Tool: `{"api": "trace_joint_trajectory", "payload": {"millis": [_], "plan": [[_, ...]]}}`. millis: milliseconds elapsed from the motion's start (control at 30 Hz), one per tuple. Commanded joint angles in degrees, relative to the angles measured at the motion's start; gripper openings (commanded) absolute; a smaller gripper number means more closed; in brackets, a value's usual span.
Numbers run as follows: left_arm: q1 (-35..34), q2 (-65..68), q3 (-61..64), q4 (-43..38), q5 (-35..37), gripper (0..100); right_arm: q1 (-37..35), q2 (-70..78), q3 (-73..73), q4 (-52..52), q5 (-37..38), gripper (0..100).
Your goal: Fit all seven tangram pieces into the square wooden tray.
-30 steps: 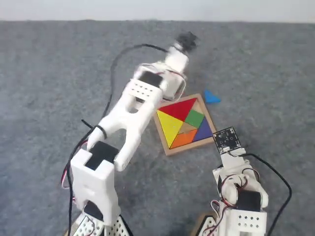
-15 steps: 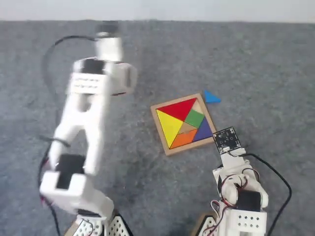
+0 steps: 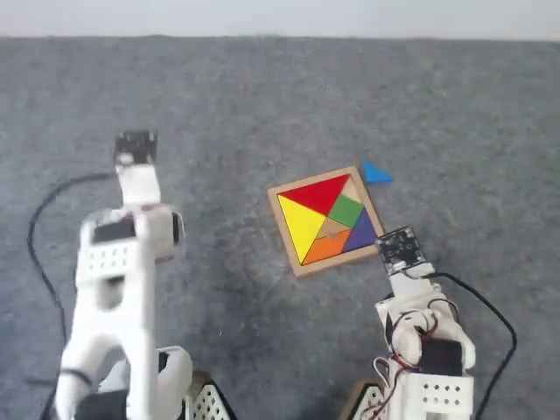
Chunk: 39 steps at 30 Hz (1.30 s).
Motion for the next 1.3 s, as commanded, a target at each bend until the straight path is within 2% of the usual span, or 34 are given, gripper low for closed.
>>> {"api": "trace_joint_trajectory", "payload": {"millis": [0,300,433,533,667,733,767,867,1033,1267], "plan": [[-0.53,-7.56,10.51,-13.45,-0.79,1,-7.25,-0.84,0.97,0.13,0.09,0.8],[-0.53,-2.73,14.37,-27.16,-0.88,2,-25.89,-0.84,0.97,0.04,0.44,0.8],[-0.35,0.26,13.67,-28.48,-0.88,2,-26.77,-0.84,0.88,0.04,0.70,0.8],[-0.26,1.14,13.05,-28.31,-2.81,2,-22.20,-0.75,0.88,0.31,7.21,0.8],[-0.09,1.14,13.14,-28.31,-3.78,2,-7.52,-0.92,0.97,0.04,29.36,0.9],[-0.09,1.14,13.14,-28.31,-3.87,2,-2.68,-1.01,0.35,-1.10,36.04,0.8],[-0.09,1.14,13.14,-28.31,-3.87,2,-1.10,-1.01,0.00,-1.27,37.01,0.8],[-0.09,1.14,13.14,-28.31,-3.87,2,2.42,-1.01,-0.53,-2.33,35.78,0.8],[-0.09,1.14,13.14,-28.31,-3.87,2,7.69,-0.75,-3.69,-8.66,17.05,0.8],[0.88,1.14,13.32,-28.31,-3.96,2,7.96,0.22,-16.35,-5.05,17.93,0.9]]}}
